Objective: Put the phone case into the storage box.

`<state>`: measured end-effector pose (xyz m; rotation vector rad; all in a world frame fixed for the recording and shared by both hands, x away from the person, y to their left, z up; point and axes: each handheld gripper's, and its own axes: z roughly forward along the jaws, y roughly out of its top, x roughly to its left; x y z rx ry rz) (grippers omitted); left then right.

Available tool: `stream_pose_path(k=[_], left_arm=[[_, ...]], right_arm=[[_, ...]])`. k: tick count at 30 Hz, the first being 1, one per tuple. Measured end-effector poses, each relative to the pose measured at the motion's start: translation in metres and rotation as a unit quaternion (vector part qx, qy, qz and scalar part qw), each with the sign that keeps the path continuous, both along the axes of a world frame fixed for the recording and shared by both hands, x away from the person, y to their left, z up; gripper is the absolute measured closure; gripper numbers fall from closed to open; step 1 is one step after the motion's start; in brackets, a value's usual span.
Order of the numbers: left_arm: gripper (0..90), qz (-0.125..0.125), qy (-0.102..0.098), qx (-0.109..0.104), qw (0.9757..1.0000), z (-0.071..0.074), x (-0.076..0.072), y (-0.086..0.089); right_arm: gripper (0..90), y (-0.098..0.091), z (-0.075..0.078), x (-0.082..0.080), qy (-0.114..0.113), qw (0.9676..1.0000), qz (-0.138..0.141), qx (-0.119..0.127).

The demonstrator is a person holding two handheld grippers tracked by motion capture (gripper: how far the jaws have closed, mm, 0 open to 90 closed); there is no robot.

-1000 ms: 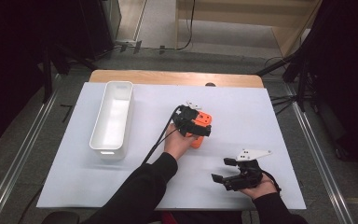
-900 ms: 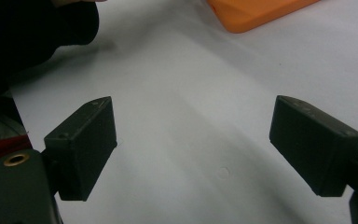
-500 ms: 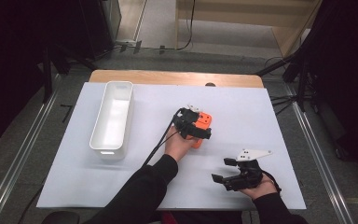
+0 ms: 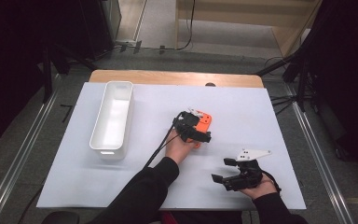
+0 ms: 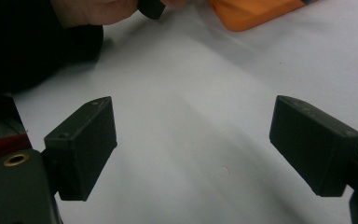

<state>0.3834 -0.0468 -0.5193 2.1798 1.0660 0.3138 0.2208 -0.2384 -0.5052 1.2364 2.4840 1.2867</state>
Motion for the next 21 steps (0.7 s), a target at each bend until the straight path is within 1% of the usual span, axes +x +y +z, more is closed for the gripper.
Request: stream_pose_path(k=[6, 9, 12, 21], left_arm=[[0.0, -0.002, -0.010, 0.012, 0.9999, -0.0018, -0.0024, -0.0021], [0.0, -0.003, -0.019, 0.024, 0.9995, -0.0030, -0.0041, -0.0038], [1.3, -0.002, -0.032, 0.042, 0.9986, -0.0043, -0.0066, -0.0064], [2.2, -0.001, -0.034, 0.043, 0.9985, -0.0046, -0.0071, -0.0066]], right_arm=[[13.4, -0.0001, 0.0000, -0.0001, 0.000, 1.0000, 0.000, 0.000], [13.4, -0.0002, -0.0001, 0.0000, 0.000, 1.0000, 0.000, -0.001], [13.4, 0.0000, -0.0001, -0.0001, 0.000, 1.0000, 0.000, 0.000], [13.4, 0.0010, -0.0001, 0.0000, 0.002, 1.0000, -0.001, -0.002]])
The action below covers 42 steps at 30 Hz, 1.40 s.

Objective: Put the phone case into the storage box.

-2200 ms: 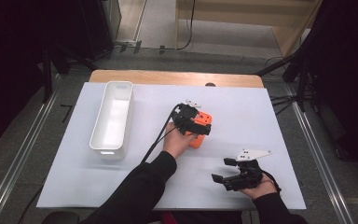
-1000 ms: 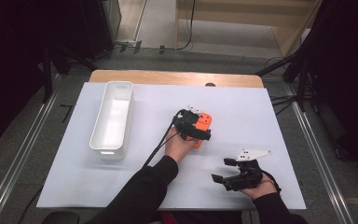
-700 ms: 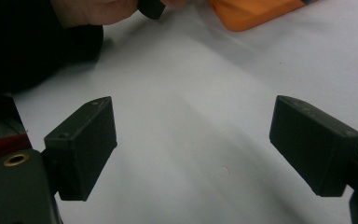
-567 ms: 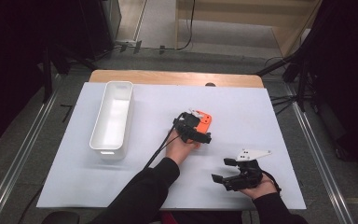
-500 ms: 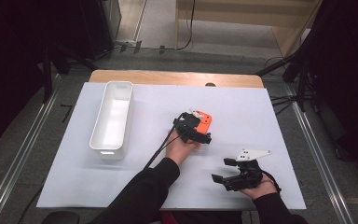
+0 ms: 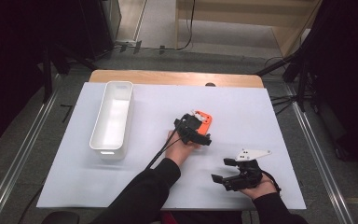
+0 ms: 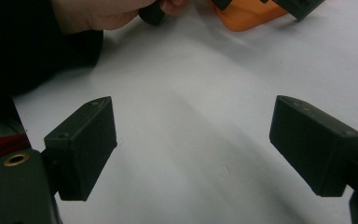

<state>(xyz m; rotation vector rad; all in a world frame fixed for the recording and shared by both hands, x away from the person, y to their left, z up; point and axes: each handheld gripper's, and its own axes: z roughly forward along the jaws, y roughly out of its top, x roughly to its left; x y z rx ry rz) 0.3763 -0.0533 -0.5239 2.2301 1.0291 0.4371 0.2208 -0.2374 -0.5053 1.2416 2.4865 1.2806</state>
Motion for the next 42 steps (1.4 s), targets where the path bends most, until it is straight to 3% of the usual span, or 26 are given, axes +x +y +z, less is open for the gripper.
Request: stream_pose_path(k=[3, 8, 42], left_arm=[[3.0, 0.004, -0.001, -0.001, 1.0000, 0.0001, -0.0014, -0.0001], [11.6, 0.007, -0.003, -0.001, 1.0000, 0.0022, -0.0034, 0.0005], [14.3, 0.028, 0.006, -0.006, 0.9996, 0.0061, -0.0022, 0.0024]], right_arm=[[13.4, -0.0002, 0.0000, 0.0000, 0.000, 1.0000, 0.000, 0.000], [13.4, -0.0003, 0.0000, -0.0003, -0.001, 1.0000, 0.002, -0.001], [13.4, -0.0011, -0.0004, -0.0002, 0.001, 1.0000, 0.005, 0.001]])
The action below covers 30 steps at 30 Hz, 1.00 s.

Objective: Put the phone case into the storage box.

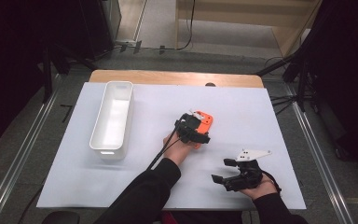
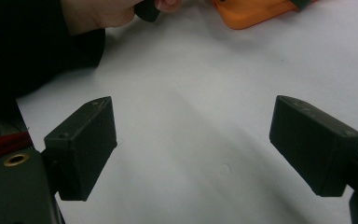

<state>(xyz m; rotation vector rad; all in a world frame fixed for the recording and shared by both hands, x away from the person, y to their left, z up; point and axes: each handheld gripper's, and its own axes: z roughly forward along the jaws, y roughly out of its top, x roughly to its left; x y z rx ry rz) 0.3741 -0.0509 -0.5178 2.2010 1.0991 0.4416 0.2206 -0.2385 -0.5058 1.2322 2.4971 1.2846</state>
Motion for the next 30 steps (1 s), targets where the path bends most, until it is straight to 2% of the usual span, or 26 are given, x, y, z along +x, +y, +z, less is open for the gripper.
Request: stream_pose_path(k=[6, 11, 18, 23, 30], left_arm=[[14.4, -0.005, 0.000, -0.011, 0.9999, 0.006, 0.001, 0.004], [14.6, -0.010, 0.011, -0.022, 0.9996, 0.008, 0.002, 0.006], [14.6, -0.017, 0.016, -0.037, 0.9990, 0.014, 0.002, 0.009], [14.6, -0.023, 0.026, -0.051, 0.9981, 0.018, 0.002, 0.011], [14.6, -0.032, 0.042, -0.081, 0.9953, 0.025, 0.002, 0.017]], right_arm=[[13.4, 0.000, 0.000, 0.000, 0.001, 1.0000, 0.000, 0.000], [13.4, 0.000, 0.000, 0.000, 0.002, 1.0000, -0.001, 0.000], [13.4, 0.000, 0.000, 0.000, 0.002, 1.0000, -0.001, -0.001], [13.4, 0.000, 0.000, 0.000, 0.002, 1.0000, -0.001, 0.000], [13.4, 0.000, 0.000, 0.000, 0.000, 1.0000, -0.002, 0.000]])
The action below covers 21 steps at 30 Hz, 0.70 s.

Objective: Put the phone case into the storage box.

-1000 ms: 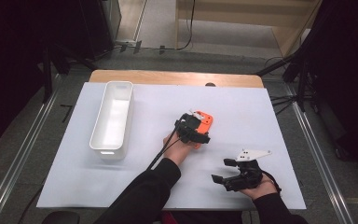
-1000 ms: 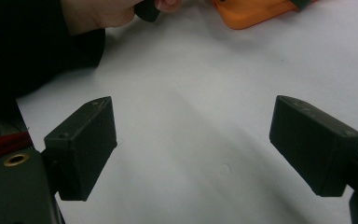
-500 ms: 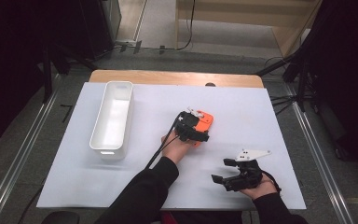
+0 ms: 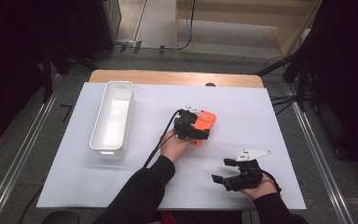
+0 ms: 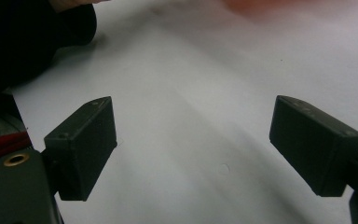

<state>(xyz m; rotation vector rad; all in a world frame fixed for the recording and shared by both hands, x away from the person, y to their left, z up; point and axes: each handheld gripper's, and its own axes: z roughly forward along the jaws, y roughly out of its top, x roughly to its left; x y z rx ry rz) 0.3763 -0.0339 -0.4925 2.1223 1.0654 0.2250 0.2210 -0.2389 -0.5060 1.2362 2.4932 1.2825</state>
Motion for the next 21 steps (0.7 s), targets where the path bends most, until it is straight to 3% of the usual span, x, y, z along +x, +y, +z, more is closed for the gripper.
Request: stream_pose_path(k=[7, 15, 21], left_arm=[[14.6, -0.003, 0.017, -0.032, 0.9993, 0.006, 0.001, 0.009], [14.6, -0.007, 0.043, -0.069, 0.9966, 0.012, 0.003, 0.022], [14.6, -0.014, 0.044, -0.084, 0.9954, 0.019, 0.002, 0.032]], right_arm=[[13.4, 0.000, 0.000, 0.000, 0.000, 1.0000, -0.002, 0.000], [13.4, -0.001, 0.000, 0.001, 0.002, 1.0000, -0.005, 0.000], [13.4, -0.001, 0.000, 0.001, 0.004, 1.0000, -0.007, 0.000]])
